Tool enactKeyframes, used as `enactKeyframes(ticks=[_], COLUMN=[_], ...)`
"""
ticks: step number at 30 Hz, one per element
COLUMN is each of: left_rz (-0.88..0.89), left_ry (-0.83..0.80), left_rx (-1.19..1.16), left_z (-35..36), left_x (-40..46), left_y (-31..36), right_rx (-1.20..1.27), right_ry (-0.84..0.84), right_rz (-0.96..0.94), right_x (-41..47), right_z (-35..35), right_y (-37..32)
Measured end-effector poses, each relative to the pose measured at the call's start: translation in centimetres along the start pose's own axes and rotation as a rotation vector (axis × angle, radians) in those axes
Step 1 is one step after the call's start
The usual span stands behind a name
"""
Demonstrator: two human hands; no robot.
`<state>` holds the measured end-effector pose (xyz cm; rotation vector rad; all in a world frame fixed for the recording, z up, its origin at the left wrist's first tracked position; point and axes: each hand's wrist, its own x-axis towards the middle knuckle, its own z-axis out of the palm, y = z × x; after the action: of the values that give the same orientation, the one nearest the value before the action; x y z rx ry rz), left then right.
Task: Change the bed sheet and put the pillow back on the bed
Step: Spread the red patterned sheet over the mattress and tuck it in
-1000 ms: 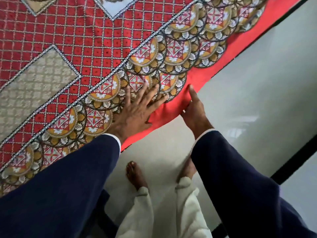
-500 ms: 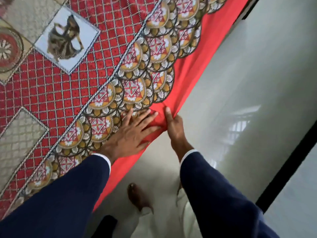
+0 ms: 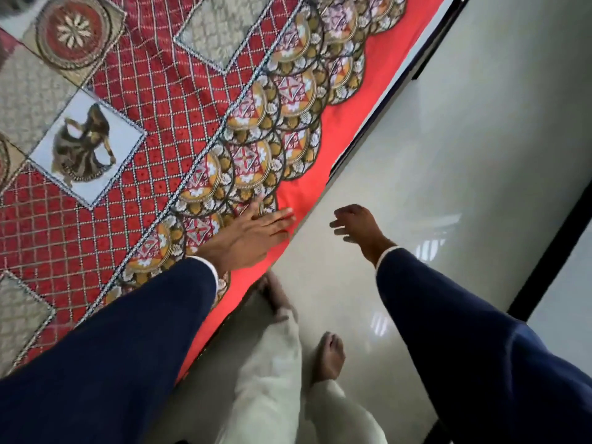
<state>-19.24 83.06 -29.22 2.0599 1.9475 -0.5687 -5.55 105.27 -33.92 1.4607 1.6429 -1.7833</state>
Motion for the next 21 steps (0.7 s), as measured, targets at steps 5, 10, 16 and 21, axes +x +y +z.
enactKeyframes(ticks=[5, 10, 16, 21], left_rz=[0.19, 0.315, 0.124, -0.211], left_ry=[-0.188, -0.088, 0.292, 0.184], left_rx=[0.193, -0.09, -0.266, -0.432], left_z=[-2.4, -1.2, -4.1, -7.3], left_x=[8.4, 11.0, 14.1, 21.1], left_y=[-1.5, -3.1, -9.7, -15.9], right_rx=[0.312, 0.491, 0.667, 0.523], right_ry=[0.059, 0.169, 0.239, 0.235], right_rz=[-0.005, -0.001, -0.051, -0.073], right_x=[3.6, 7.4, 9.4, 13.4], right_z=[-0.4, -1.7, -6.9, -11.5], right_y=[-7.0, -13.9, -17.9, -22.3])
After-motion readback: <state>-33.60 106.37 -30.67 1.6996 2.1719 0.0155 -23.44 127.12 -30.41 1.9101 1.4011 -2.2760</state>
